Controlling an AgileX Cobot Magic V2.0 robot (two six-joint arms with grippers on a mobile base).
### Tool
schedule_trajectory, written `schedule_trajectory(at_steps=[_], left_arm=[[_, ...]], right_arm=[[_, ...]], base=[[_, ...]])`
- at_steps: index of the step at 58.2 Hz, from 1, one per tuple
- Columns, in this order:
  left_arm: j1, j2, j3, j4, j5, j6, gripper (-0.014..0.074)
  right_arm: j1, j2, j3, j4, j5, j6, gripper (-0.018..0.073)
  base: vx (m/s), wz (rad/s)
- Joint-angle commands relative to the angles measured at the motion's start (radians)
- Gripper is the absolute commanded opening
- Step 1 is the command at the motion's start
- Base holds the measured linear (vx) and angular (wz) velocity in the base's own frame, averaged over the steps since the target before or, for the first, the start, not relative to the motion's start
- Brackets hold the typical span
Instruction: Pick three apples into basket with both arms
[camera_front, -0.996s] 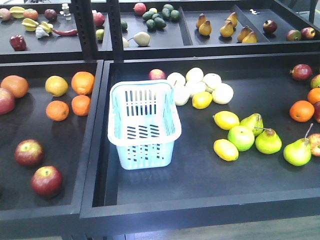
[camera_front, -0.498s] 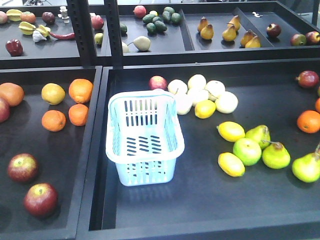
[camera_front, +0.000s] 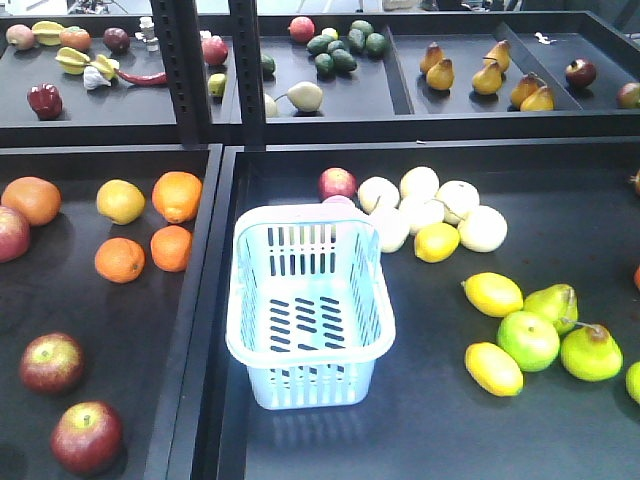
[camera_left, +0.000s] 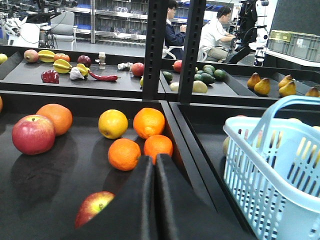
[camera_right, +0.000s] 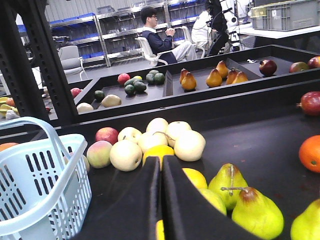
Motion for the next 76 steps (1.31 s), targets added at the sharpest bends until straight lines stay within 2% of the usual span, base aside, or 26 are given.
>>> schedule_trajectory(at_steps=[1, 76], left_arm=[[-0.004, -0.012, -0.026, -0.002, -0.071, -0.007, -0.0006], [-0.004, -0.012, -0.026, -0.002, -0.071, -0.007, -0.0006]], right_arm=[[-0.004, -0.011, 0.012, -0.011, -0.075, -0.008, -0.0005], [-0.004, -0.011, 0.012, -0.011, -0.075, -0.008, -0.0005]], base=[[0.08, 0.05], [0.03, 0.04]])
